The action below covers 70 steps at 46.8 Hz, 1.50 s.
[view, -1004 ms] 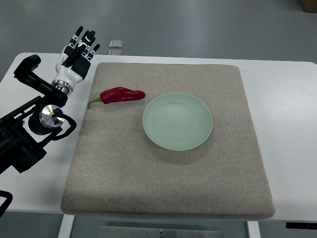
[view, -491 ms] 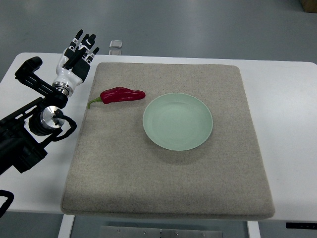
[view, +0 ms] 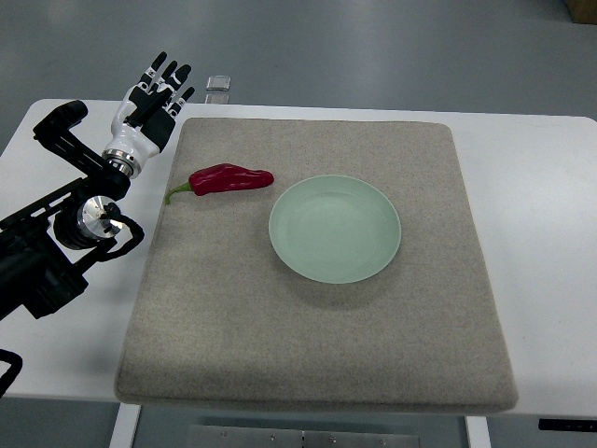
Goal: Place red pepper on plate with left hand
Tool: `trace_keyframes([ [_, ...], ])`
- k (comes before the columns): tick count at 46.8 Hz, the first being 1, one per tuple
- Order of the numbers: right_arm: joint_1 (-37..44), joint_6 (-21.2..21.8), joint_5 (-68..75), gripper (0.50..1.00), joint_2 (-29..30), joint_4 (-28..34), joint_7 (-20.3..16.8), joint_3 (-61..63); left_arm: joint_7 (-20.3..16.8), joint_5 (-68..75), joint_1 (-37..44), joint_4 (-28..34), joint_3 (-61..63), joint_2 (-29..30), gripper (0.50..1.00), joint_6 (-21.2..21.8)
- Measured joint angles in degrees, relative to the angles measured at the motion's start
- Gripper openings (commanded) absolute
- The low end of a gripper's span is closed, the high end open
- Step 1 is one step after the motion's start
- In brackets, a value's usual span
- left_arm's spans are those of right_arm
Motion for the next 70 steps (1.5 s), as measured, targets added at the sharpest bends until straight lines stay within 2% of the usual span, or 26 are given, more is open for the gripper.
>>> trace_keyframes([
  [4,0.00,-0.02,0.00,0.928,0.00,0.00,0.00,0.00,-0.06,-0.04,0.00,0.37,-0.01,0.04,0.996,-2.17],
  [19,0.00,-0.04,0.00,0.928,0.00,0.00,0.00,0.00,0.14,1.27,-0.79,0.55,0.50,0.67,0.996,-1.67],
  [36,0.00,-0.04,0.00,0.928,0.00,0.00,0.00,0.00,0.24,17.72,-2.41,0.57,0.42,1.90,0.999,-1.39],
  [46,-0.01,-0.04,0.00,0.928,0.00,0.00,0.00,0.00,0.09,21.17,-2.66,0.43,0.60,3.78,0.994,-2.46],
  [70,0.00,-0.03,0.00,0.928,0.00,0.00,0.00,0.00,0.18,56.02,-2.81,0.03,0.92,7.33,0.996,-1.32],
])
